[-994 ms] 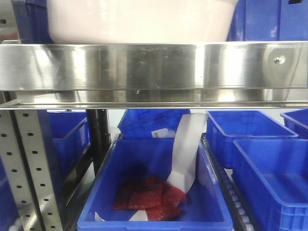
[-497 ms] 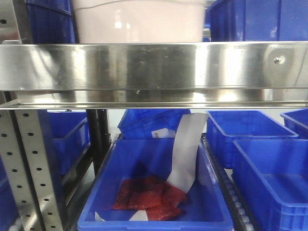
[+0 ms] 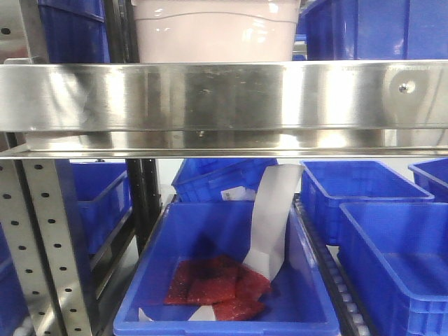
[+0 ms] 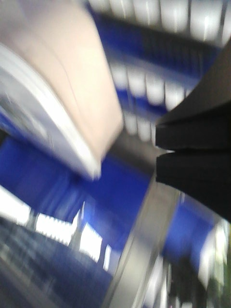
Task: Grab white bin and place on right shelf
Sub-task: 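Open both grippers and pull them back from the bin's ends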
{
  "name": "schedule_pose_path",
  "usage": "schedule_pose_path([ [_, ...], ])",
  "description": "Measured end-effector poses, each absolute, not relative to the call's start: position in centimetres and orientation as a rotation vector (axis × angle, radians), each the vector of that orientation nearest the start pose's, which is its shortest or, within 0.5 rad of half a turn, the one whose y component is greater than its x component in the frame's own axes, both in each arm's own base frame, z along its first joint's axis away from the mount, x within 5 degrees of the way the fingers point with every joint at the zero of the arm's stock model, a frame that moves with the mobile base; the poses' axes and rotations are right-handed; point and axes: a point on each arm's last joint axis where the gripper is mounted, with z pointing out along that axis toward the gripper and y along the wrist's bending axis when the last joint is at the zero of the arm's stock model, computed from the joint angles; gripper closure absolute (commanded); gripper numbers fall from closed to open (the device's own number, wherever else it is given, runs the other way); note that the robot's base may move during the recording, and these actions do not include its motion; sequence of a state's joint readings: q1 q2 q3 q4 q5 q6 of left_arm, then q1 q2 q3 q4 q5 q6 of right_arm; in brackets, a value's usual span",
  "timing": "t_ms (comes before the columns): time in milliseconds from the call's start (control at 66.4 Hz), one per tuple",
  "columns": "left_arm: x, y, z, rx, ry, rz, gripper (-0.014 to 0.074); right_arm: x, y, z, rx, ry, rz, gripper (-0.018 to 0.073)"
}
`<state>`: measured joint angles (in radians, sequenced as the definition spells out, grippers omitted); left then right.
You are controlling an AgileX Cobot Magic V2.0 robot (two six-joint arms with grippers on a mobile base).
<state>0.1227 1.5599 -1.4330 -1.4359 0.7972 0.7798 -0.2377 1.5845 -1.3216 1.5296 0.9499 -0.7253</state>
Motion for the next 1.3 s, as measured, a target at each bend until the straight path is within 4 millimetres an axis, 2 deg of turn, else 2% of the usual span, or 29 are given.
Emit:
schedule_pose_path([
  [151, 30.1, -1.3, 46.9, -0.061, 1.640, -0.753, 0.0713, 30.7, -1.3, 41.6, 0.079, 1.850, 0.760, 0.0503],
  [256, 26.7, -0.9, 49.7, -0.027, 1.553, -0.584, 0.0713, 27.5, -1.5, 44.7, 0.028, 1.761, 0.552, 0.0503],
  [392, 23.3, -1.0, 51.1, 0.040, 1.547, -0.423, 0.0713, 24.4, -1.5, 47.3, -0.006, 1.662, 0.387, 0.0503],
  [527, 20.4, -1.0, 50.1, 0.061, 1.569, -0.278, 0.0713, 21.3, -1.6, 48.3, 0.045, 1.553, 0.282, 0.0503],
  [587, 19.6, -0.8, 48.8, 0.039, 1.576, -0.240, 0.0713, 20.0, -1.8, 47.6, 0.087, 1.520, 0.242, 0.0503],
  [678, 18.9, -0.5, 46.1, -0.005, 1.603, -0.218, 0.0713, 18.6, -1.8, 45.3, 0.124, 1.537, 0.217, 0.0503],
  [798, 17.5, -0.4, 41.8, -0.042, 1.669, -0.216, 0.0713, 16.7, -1.2, 41.0, 0.130, 1.622, 0.224, 0.0503],
  [919, 14.8, -0.6, 38.4, -0.056, 1.698, -0.224, 0.0713, 14.1, -0.5, 37.1, 0.132, 1.672, 0.234, 0.0503],
  [1070, 10.9, -0.6, 35.8, -0.076, 1.625, -0.205, 0.0713, 9.9, 0.2, 34.0, 0.138, 1.605, 0.202, 0.0503],
  [1205, 8.4, -0.7, 33.9, -0.086, 1.560, -0.191, 0.0713, 7.7, 0.0, 31.4, 0.195, 1.517, 0.136, 0.0503],
  [1295, 7.6, -0.7, 32.8, -0.084, 1.546, -0.190, 0.0713, 6.7, 0.0, 30.5, 0.216, 1.466, 0.127, 0.0503],
])
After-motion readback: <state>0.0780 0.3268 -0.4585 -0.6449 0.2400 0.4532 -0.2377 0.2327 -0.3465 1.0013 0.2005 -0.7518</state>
